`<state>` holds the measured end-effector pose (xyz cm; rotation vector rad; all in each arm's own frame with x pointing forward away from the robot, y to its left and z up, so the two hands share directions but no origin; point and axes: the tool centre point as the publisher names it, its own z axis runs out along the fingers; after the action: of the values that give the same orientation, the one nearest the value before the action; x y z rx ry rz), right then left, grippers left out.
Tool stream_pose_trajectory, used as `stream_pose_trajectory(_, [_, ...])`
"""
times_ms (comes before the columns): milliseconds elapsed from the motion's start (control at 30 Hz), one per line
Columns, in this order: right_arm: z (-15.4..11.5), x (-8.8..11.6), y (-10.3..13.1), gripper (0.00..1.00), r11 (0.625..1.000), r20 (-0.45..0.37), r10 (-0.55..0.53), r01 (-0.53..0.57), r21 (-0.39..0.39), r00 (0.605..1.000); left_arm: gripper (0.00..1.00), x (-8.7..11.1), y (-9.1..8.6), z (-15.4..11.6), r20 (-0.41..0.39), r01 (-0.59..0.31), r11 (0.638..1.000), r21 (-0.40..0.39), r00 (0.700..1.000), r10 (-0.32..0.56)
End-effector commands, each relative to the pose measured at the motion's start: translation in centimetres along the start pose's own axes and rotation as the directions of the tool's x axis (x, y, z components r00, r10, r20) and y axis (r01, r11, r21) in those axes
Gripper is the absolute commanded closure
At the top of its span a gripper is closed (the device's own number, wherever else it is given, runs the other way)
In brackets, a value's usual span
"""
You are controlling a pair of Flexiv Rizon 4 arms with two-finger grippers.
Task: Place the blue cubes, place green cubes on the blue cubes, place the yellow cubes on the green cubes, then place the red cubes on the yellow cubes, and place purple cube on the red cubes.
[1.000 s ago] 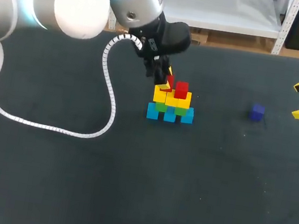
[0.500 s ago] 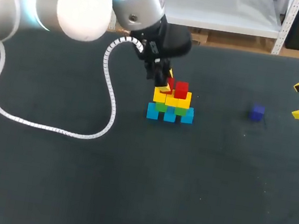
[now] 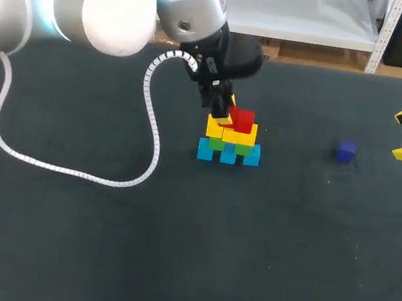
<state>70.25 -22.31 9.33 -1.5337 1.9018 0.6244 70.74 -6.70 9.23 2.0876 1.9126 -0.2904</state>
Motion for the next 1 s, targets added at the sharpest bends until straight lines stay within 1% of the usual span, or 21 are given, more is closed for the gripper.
stream_pose_trajectory(33, [0.04,0.03,-0.04,0.00,1.000,0.002,-0.001,0.001,0.000,1.000,1.00,-0.11,0.26,0.09,-0.005,0.001,1.000,0.004,1.000,-0.001])
stream_pose_trajectory(233, [0.04,0.03,-0.04,0.00,1.000,0.002,-0.001,0.001,0.000,1.000,1.00,-0.02,0.28,0.13,-0.006,0.008,1.000,0.006,1.000,-0.008])
stream_pose_trajectory(333, [0.04,0.03,-0.04,0.00,1.000,0.002,-0.001,0.001,0.000,1.000,0.87,0.02,0.25,0.19,-0.007,0.009,1.000,0.009,1.000,-0.009])
stream_pose_trajectory(433, [0.04,0.03,-0.04,0.00,1.000,0.002,-0.001,0.001,0.000,1.000,0.81,0.02,0.23,0.21,-0.006,0.012,1.000,0.011,1.000,-0.012])
stream_pose_trajectory(667, [0.04,0.03,-0.04,0.00,1.000,0.002,-0.001,0.001,0.000,1.000,0.76,0.08,0.26,0.25,-0.006,0.016,1.000,0.012,1.000,-0.015])
stream_pose_trajectory(767, [0.04,0.03,-0.04,0.00,1.000,0.002,-0.001,0.001,0.000,1.000,0.69,0.14,0.31,0.26,-0.006,0.017,1.000,0.013,1.000,-0.017])
stream_pose_trajectory(833, [0.04,0.03,-0.04,0.00,1.000,0.002,-0.001,0.001,0.000,1.000,0.67,0.15,0.32,0.26,-0.006,0.018,1.000,0.013,1.000,-0.018])
stream_pose_trajectory(900, [0.04,0.03,-0.04,0.00,1.000,0.002,-0.001,0.001,0.000,1.000,0.62,0.17,0.34,0.26,-0.006,0.018,1.000,0.013,1.000,-0.018])
stream_pose_trajectory(1000, [0.04,0.03,-0.04,0.00,1.000,0.002,-0.001,0.001,0.000,1.000,0.62,0.20,0.38,0.27,-0.004,0.020,1.000,0.013,1.000,-0.019])
